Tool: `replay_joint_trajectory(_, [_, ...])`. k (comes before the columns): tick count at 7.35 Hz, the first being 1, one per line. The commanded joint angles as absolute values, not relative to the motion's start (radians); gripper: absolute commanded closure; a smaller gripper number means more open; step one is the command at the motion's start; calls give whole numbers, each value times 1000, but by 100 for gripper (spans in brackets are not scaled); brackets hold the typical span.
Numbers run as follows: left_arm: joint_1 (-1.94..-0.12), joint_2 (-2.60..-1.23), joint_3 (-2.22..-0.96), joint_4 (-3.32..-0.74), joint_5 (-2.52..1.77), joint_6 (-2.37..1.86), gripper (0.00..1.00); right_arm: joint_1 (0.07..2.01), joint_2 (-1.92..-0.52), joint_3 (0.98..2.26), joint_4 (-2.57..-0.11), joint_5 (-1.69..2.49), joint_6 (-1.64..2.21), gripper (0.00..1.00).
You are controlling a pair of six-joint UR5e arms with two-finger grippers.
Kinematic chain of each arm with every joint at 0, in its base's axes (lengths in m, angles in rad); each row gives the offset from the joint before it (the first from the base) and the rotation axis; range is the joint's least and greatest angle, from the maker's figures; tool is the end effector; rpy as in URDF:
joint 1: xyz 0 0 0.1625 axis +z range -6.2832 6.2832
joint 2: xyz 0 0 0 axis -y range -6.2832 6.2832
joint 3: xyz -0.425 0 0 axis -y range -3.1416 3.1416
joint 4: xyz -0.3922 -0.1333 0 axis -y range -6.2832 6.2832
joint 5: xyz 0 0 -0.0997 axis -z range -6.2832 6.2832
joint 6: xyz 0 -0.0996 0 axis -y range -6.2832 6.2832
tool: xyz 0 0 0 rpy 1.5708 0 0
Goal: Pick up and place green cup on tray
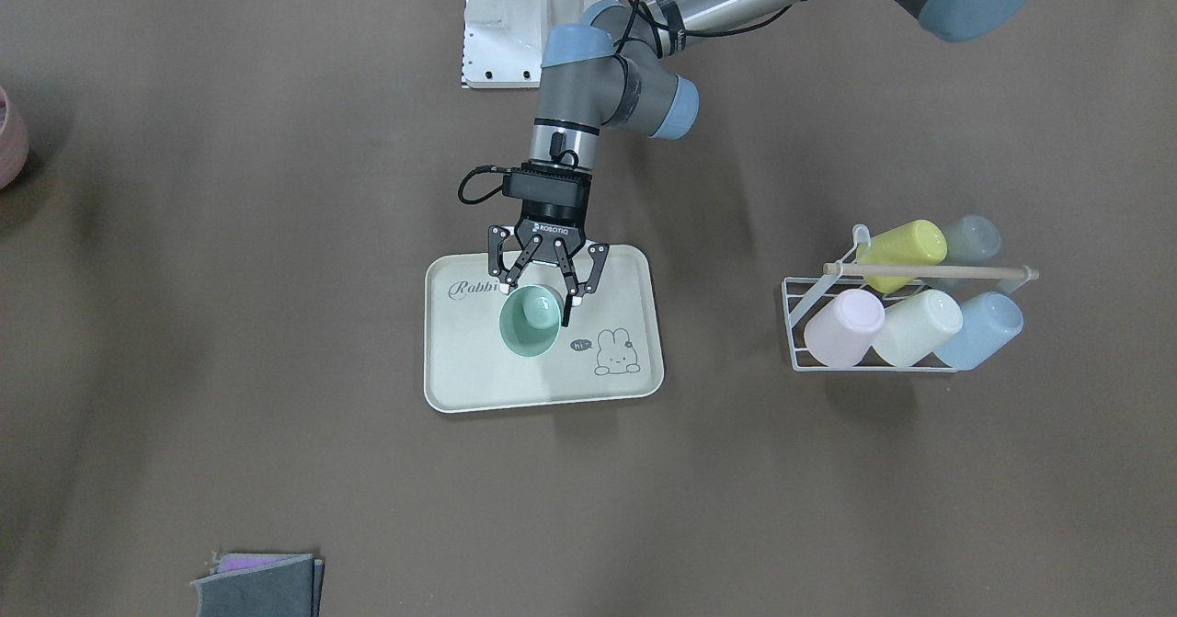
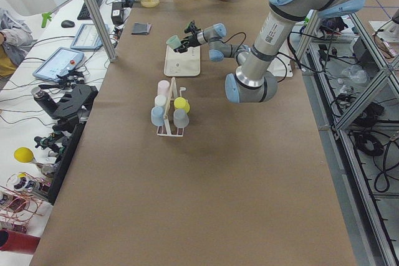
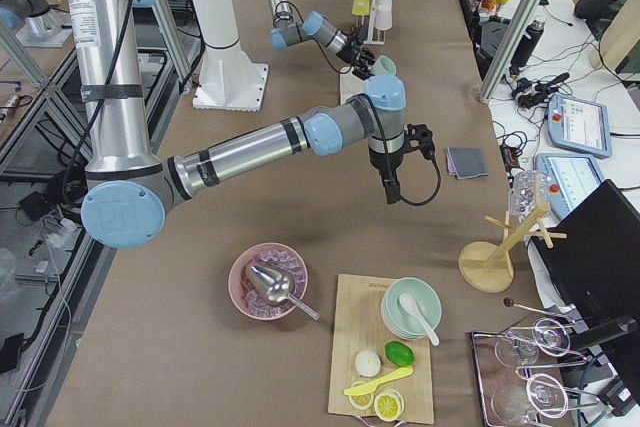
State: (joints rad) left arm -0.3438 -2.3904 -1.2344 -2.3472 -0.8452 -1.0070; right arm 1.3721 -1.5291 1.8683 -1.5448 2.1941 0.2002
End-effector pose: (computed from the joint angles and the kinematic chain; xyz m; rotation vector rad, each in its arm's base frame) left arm 0.6477 -0.4437 0.1982 1.0811 0.7996 -0.2703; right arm -0.0269 -0.5144 0.4966 0.2241 -0.6740 -0.1124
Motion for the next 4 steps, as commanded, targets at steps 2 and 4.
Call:
replay_joint_trajectory(2, [-322, -2430, -1105, -2388, -689, -1127, 97, 1533, -1656, 1858, -1554, 2178, 29, 0])
replay_joint_trajectory(4, [-316, -2450, -1055, -2382, -647, -1202, 97, 1598, -1703, 1850, -1558, 2195, 25, 0])
